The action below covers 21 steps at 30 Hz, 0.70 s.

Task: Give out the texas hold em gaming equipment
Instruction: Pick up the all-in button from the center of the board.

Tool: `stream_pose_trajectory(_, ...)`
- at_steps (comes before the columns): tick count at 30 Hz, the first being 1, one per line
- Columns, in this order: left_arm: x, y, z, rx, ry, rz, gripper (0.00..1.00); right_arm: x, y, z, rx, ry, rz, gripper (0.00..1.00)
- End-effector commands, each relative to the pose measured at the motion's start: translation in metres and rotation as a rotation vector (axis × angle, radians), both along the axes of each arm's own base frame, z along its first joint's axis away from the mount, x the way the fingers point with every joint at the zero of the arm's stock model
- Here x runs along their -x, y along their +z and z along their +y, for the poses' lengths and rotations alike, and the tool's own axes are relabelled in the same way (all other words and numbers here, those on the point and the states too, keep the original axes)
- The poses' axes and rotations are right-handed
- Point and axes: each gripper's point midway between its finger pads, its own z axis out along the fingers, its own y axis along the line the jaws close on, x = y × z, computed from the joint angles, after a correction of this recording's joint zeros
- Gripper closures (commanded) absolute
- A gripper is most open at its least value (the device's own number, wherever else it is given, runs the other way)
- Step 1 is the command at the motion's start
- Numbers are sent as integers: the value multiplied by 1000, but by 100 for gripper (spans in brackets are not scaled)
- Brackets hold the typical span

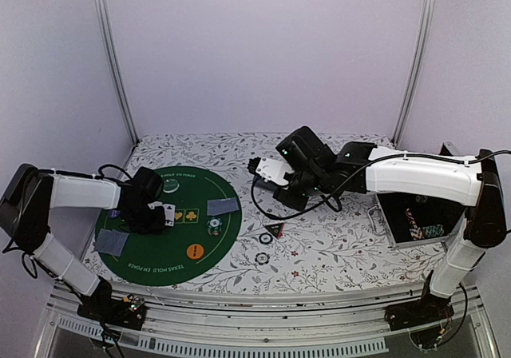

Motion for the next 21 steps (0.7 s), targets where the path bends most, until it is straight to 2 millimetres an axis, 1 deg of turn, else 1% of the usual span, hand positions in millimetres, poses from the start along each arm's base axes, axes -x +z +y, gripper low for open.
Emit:
stream_pose_trajectory(1, -10, -6, 11, -42, 7, -18, 81, -2, 17, -2, -41, -13, -23, 55)
stream_pose_trajectory(8, -15, -7, 7, -35, -10, -20, 81, -2, 15, -2, -36, -13, -21, 55)
stream_pose_trajectory(16, -22, -4, 7, -44, -14, -37, 80, -2, 15, -3, -34, -15, -20, 55)
stream_pose_trajectory(21, -26, -2, 3, -28, -19, -41, 80, -2, 15, -3, -34, -15, -20, 55)
